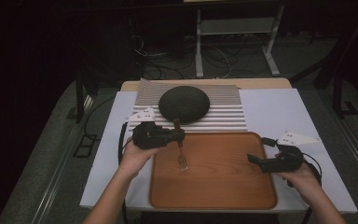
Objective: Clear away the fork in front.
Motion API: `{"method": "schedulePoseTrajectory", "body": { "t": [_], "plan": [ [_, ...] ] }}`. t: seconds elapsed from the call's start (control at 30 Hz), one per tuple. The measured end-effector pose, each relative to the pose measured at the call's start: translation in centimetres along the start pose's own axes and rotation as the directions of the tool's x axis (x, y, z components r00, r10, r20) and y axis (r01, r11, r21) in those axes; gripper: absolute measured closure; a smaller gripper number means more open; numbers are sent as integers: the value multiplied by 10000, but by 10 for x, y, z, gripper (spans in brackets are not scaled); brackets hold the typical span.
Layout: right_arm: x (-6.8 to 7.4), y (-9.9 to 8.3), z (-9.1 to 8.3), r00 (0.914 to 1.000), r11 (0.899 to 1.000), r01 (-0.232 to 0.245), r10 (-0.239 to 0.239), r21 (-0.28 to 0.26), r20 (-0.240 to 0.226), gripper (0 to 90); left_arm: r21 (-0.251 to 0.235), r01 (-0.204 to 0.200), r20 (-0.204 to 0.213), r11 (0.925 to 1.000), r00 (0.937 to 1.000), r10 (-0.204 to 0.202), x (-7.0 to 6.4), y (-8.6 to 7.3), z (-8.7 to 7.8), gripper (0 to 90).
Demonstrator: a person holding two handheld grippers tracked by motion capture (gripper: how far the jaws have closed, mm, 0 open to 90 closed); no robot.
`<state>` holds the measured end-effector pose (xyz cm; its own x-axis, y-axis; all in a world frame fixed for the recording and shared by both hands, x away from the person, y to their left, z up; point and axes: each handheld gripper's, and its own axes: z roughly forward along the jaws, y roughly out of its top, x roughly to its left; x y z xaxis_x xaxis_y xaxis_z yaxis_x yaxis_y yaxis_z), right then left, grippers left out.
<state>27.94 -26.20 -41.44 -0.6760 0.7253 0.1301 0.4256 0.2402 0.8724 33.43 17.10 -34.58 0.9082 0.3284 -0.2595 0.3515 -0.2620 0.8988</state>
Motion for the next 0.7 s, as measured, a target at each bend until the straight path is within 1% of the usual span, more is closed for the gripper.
{"method": "schedulePoseTrajectory", "body": {
  "t": [0.03, 0.1, 0.13, 0.17, 0.3, 0.33, 0.47, 0.53, 0.63, 0.7],
  "plan": [
    [-1, -7, -4, 10000, 10000, -46, 45, 71, 78, 97, 4, -7, 48, 10000, 10000, 7, -1, -2, -6, 801],
    [-2, -10, -6, 9999, 9999, -40, 39, 134, 126, 93, 63, -7, 81, 10000, 10000, 6, -1, -3, -9, 801],
    [-3, -18, -9, 9996, 9993, 22, -32, 363, 265, 89, 93, -4, 70, 10000, 10000, 4, -2, -4, -12, 800],
    [-3, -18, -9, 9996, 9993, 22, -32, 363, 265, 89, 117, 35, 78, 9999, 10000, -36, -2, -6, -14, 800],
    [-6, -29, -12, 9996, 9983, -72, 56, 573, 277, 81, 275, 273, 112, 9992, 9996, -277, -3, -13, -24, 800],
    [-7, -30, -12, 9995, 9979, -44, 22, 644, 330, 81, 310, 339, 124, 9989, 9993, -343, -3, -15, -26, 800],
    [-9, -30, -9, 9998, 9973, 33, -47, 733, 194, 78, 526, 542, 163, 9971, 9983, -551, -5, -21, -34, 799],
    [-8, -30, -8, 9998, 9970, 86, -98, 769, 151, 78, 633, 714, 271, 9954, 9969, -732, -5, -24, -37, 799],
    [-8, -29, -7, 9998, 9967, 149, -160, 797, 129, 78, 849, 836, 332, 9929, 9957, -866, -4, -27, -37, 799],
    [-8, -29, -6, 9998, 9965, 167, -177, 821, 118, 78, 1054, 893, 341, 9904, 9950, -934, -1, -29, -33, 798]
  ]
}}
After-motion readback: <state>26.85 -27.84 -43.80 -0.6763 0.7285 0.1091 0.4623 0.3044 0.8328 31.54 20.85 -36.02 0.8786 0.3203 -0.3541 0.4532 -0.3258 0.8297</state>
